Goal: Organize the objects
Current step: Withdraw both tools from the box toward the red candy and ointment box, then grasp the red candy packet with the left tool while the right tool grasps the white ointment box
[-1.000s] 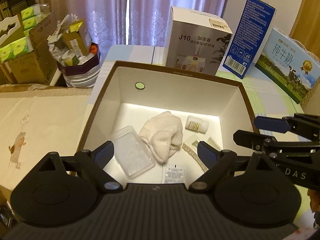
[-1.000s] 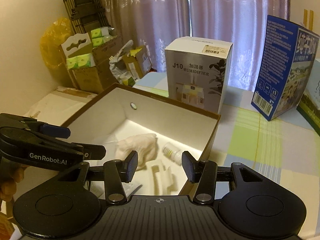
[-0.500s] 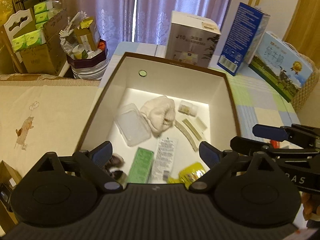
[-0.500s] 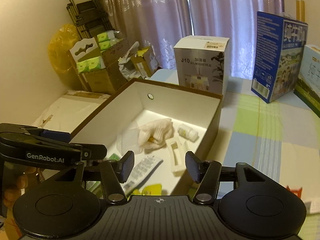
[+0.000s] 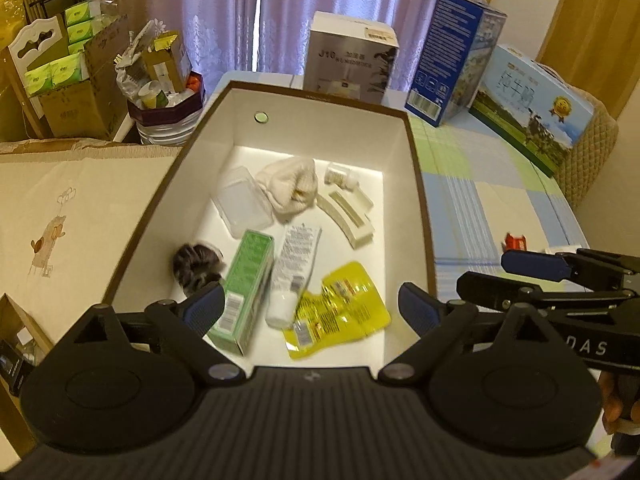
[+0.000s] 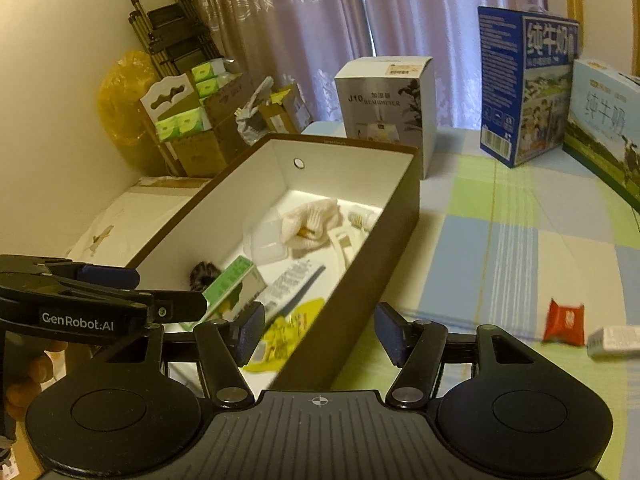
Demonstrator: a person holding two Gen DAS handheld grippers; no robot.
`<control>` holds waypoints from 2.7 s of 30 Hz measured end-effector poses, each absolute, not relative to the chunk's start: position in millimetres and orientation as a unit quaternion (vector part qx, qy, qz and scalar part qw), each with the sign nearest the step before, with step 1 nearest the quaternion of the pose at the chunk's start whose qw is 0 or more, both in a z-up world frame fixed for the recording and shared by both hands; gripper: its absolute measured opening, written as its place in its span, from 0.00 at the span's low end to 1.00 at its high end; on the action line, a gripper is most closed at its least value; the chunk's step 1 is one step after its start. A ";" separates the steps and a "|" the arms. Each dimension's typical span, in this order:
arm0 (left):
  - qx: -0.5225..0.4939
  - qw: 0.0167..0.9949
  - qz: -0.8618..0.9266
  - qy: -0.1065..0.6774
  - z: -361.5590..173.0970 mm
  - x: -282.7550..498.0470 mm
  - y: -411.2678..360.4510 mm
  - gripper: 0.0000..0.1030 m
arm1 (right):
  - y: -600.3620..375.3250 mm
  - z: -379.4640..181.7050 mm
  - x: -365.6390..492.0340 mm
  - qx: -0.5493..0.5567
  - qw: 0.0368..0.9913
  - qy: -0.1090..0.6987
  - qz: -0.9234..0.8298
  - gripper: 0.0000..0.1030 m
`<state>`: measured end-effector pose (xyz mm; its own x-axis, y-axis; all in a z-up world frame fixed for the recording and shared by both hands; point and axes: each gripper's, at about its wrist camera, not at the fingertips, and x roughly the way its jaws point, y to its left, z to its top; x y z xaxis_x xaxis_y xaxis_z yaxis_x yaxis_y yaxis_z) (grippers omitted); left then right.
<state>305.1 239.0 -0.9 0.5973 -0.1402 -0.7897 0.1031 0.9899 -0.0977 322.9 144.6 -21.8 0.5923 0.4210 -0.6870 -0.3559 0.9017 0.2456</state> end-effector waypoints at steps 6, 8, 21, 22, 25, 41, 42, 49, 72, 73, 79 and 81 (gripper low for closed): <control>-0.011 0.890 -0.073 0.451 -3.3 280.4 221.8 0.89 | 124.8 -23.3 297.6 0.048 0.888 0.406 0.212 0.57; -0.011 0.888 -0.071 0.453 -5.5 274.2 216.7 0.89 | 117.1 -24.6 290.5 0.049 0.886 0.410 0.211 0.57; -0.007 0.879 -0.071 0.472 -13.9 240.6 160.0 0.89 | 59.7 -31.7 259.5 0.052 0.875 0.433 0.212 0.57; -0.006 0.878 -0.071 0.473 -14.7 239.1 155.6 0.89 | 54.3 -32.9 258.5 0.052 0.873 0.436 0.211 0.58; -0.004 0.875 -0.074 0.478 -17.4 235.8 138.8 0.89 | 39.6 -36.9 254.7 0.052 0.869 0.445 0.209 0.58; 0.014 0.854 -0.090 0.513 -45.4 243.1 57.9 0.89 | -41.8 -56.3 254.0 0.066 0.856 0.483 0.173 0.70; 0.016 0.852 -0.091 0.515 -47.2 244.6 53.2 0.89 | -47.5 -58.1 254.7 0.067 0.856 0.485 0.168 0.70; 0.033 0.846 -0.110 0.521 -59.7 262.7 21.2 0.89 | -90.9 -69.1 262.8 0.072 0.860 0.488 0.130 0.71; 0.093 0.857 -0.151 0.483 -106.6 354.7 -45.9 0.87 | -147.3 -105.4 351.0 -0.121 0.897 0.391 0.167 0.71; 0.093 0.857 -0.150 0.484 -107.9 357.9 -46.1 0.87 | -146.5 -107.7 355.6 -0.131 0.895 0.387 0.178 0.71; 0.095 0.854 -0.149 0.489 -114.0 371.8 -45.9 0.87 | -129.8 -129.1 373.4 -0.238 0.863 0.389 0.219 0.71; 0.096 0.853 -0.149 0.491 -116.1 375.1 -46.3 0.87 | -126.5 -134.3 376.6 -0.258 0.854 0.389 0.229 0.71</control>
<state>375.1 -46.3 -116.1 0.4740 -0.1597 -0.8659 0.3485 0.9371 0.0179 376.6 -126.5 -134.3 0.5921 0.1911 -0.7829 -0.5928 0.7614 -0.2625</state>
